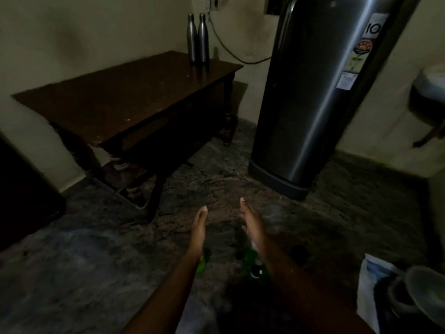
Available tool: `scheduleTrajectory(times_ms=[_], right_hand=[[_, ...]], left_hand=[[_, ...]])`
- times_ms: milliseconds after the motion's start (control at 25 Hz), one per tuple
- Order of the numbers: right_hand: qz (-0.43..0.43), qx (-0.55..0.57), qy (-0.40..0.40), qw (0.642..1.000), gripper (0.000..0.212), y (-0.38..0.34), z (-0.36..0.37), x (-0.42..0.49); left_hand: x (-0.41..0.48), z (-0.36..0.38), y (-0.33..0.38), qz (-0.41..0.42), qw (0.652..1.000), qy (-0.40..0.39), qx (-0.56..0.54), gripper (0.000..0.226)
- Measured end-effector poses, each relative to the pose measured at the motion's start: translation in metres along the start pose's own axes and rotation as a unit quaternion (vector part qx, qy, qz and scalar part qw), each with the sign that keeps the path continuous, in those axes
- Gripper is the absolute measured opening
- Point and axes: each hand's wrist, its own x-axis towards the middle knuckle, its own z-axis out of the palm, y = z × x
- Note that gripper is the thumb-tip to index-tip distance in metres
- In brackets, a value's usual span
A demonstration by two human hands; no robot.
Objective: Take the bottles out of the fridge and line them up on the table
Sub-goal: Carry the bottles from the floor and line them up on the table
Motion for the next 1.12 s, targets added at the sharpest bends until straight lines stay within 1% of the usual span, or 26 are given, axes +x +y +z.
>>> scheduleTrajectory(times_ms=[120, 200, 280, 360, 440, 520, 560, 640, 720, 760, 800, 880, 960, 1040, 1080, 1120], right_hand=[[0.015, -0.059, -0.012, 0.998, 0.058, 0.016, -0.074, 0.016], [0.032, -0.104, -0.02, 0.994, 0.05, 0.03, -0.117, 0.029], [0.053, -0.122, -0.02, 0.991, 0.043, 0.053, -0.149, 0.047], [0.058, -0.159, -0.02, 0.985, 0.043, 0.084, -0.168, 0.072], [0.058, -0.19, -0.026, 0.98, 0.043, 0.131, -0.176, 0.108], [0.056, -0.239, -0.032, 0.969, 0.041, 0.186, -0.177, 0.148], [0.047, -0.264, -0.051, 0.962, 0.042, 0.217, -0.176, 0.169], [0.037, -0.293, -0.075, 0.953, 0.047, 0.264, -0.173, 0.202], [0.011, -0.315, -0.069, 0.946, 0.053, 0.3, -0.168, 0.229], [-0.001, -0.34, -0.088, 0.936, 0.058, 0.335, -0.164, 0.249], [-0.01, -0.371, -0.107, 0.922, 0.062, 0.352, -0.161, 0.26], [-0.025, -0.431, -0.133, 0.892, 0.062, 0.366, -0.158, 0.274], [-0.048, -0.484, -0.145, 0.862, 0.059, 0.401, -0.158, 0.295], [-0.069, -0.515, -0.138, 0.844, 0.055, 0.408, -0.16, 0.309], [-0.078, -0.523, -0.138, 0.837, 0.053, 0.412, -0.162, 0.311], [-0.082, -0.527, -0.135, 0.835, 0.052, 0.413, -0.164, 0.31]], left_hand=[[-0.004, 0.06, -0.063, -0.039, 0.999, 0.021, 0.026, 0.052], [-0.013, 0.091, -0.086, -0.055, 0.996, 0.036, 0.056, 0.045], [-0.009, 0.111, -0.109, -0.053, 0.99, 0.034, 0.127, 0.041], [0.006, 0.121, -0.136, -0.063, 0.979, 0.023, 0.191, 0.038], [0.038, 0.122, -0.188, -0.082, 0.965, 0.018, 0.248, 0.043], [0.073, 0.115, -0.244, -0.1, 0.956, 0.029, 0.274, 0.049], [0.09, 0.111, -0.273, -0.098, 0.954, 0.035, 0.282, 0.051], [0.122, 0.101, -0.32, -0.104, 0.949, 0.052, 0.294, 0.056], [0.148, 0.093, -0.357, -0.106, 0.946, 0.062, 0.3, 0.061], [0.166, 0.088, -0.391, -0.102, 0.948, 0.076, 0.291, 0.062], [0.176, 0.086, -0.406, -0.102, 0.95, 0.085, 0.284, 0.063], [0.195, 0.087, -0.424, -0.087, 0.954, 0.089, 0.274, 0.063], [0.223, 0.089, -0.459, -0.036, 0.953, 0.091, 0.286, 0.059], [0.245, 0.087, -0.467, -0.023, 0.951, 0.105, 0.289, 0.053], [0.252, 0.084, -0.476, -0.012, 0.95, 0.101, 0.295, 0.049], [0.249, 0.082, -0.475, -0.001, 0.946, 0.077, 0.316, 0.046]])
